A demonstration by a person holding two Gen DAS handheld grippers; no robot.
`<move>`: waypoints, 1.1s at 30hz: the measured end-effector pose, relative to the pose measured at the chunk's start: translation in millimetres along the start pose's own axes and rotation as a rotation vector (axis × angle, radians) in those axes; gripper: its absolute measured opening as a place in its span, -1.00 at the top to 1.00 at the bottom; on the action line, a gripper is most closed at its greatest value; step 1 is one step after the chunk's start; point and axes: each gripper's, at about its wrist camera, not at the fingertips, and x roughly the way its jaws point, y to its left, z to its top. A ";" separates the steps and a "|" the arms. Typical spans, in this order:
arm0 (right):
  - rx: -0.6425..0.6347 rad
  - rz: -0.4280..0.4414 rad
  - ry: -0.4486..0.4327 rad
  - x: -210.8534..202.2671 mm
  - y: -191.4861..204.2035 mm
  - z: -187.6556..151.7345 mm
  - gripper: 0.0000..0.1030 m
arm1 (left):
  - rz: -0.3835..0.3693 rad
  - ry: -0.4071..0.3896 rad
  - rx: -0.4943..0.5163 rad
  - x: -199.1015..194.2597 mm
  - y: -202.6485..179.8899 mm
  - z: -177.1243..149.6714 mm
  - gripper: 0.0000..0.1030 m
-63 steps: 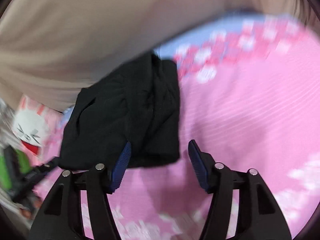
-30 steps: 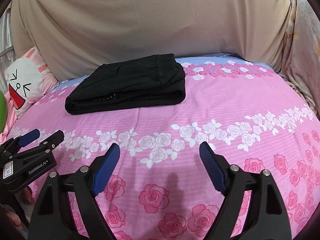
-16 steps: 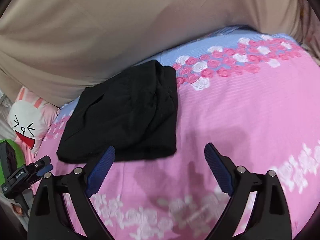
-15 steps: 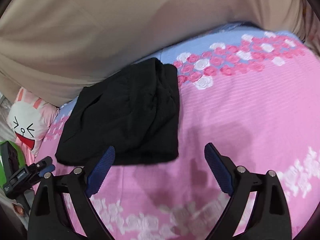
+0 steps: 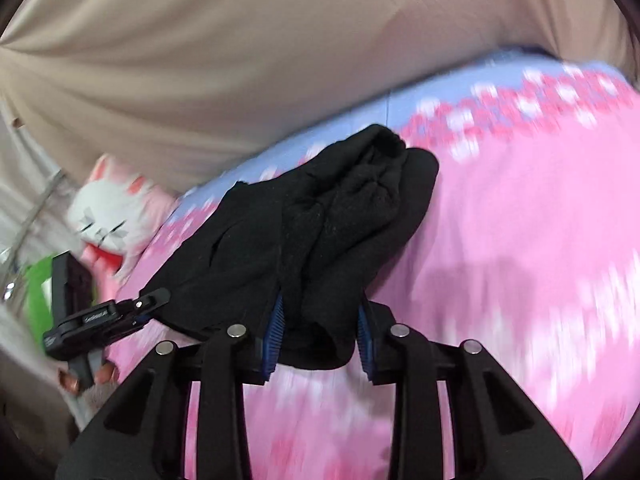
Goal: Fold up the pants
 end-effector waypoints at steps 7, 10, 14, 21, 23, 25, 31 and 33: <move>0.134 -0.031 0.056 -10.9 -30.9 -63.4 -0.52 | 0.046 0.004 -0.021 -8.7 3.4 -69.1 -0.43; 0.141 -0.007 0.019 7.2 -36.7 -48.6 -0.53 | 0.041 -0.012 -0.061 7.7 10.8 -55.5 -0.45; 0.097 -0.006 -0.016 22.4 -22.6 -29.1 0.34 | -0.013 -0.036 -0.074 20.1 5.8 -33.5 0.09; -0.096 0.065 -0.333 -65.5 42.7 40.9 0.42 | -0.072 -0.294 0.139 -73.7 -69.4 15.5 0.48; -0.143 0.077 -0.402 -75.1 51.9 63.6 0.41 | -0.070 -0.352 0.186 -87.1 -84.8 28.1 0.48; -0.164 0.055 -0.412 -64.6 49.9 78.1 0.23 | 0.007 -0.402 0.237 -82.8 -97.4 40.5 0.35; -0.011 -0.230 -0.217 26.3 -33.7 62.3 -0.25 | 0.317 -0.276 0.201 15.4 -52.4 39.6 -0.35; 0.003 -0.220 -0.201 29.5 -42.1 42.5 -0.23 | 0.336 -0.219 0.187 36.6 -37.4 25.7 -0.34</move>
